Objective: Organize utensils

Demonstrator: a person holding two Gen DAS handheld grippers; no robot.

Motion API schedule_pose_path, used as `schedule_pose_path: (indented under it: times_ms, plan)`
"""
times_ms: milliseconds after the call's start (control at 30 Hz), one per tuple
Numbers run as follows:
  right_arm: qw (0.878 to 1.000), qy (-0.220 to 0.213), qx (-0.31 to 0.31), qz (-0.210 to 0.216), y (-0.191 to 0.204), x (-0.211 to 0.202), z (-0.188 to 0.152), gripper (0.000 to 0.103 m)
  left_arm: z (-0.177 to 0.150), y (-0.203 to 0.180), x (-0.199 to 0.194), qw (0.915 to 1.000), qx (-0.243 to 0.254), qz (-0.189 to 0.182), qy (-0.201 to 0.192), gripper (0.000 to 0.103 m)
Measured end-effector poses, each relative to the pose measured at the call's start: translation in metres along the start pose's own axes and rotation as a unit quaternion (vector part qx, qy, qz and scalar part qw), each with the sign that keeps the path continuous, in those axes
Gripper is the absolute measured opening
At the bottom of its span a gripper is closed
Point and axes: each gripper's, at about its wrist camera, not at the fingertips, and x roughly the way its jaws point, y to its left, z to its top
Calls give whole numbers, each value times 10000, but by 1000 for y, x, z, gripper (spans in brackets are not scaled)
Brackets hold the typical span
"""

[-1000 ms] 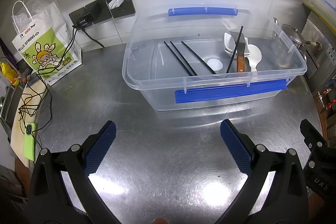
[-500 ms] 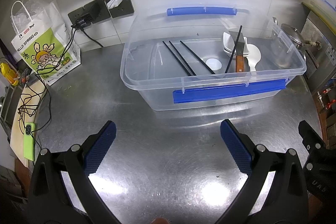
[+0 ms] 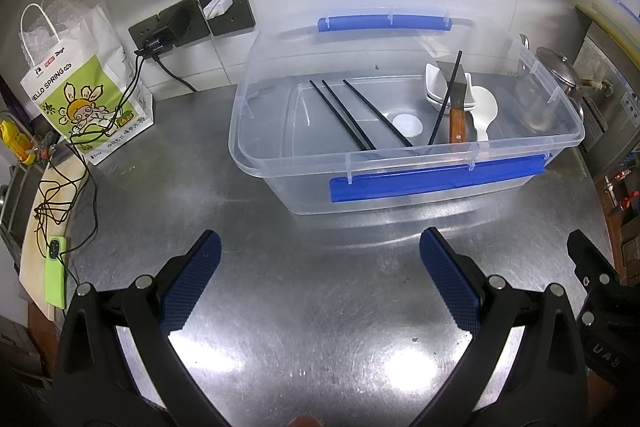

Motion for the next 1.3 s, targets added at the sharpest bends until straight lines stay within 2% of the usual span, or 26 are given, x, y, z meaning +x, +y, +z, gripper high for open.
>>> schedule_pose_path:
  times_ms: [1300]
  plan:
    - [10000,25,-25,-23,0,0,-1,98,0,2,0,10000,6,-23,15,95]
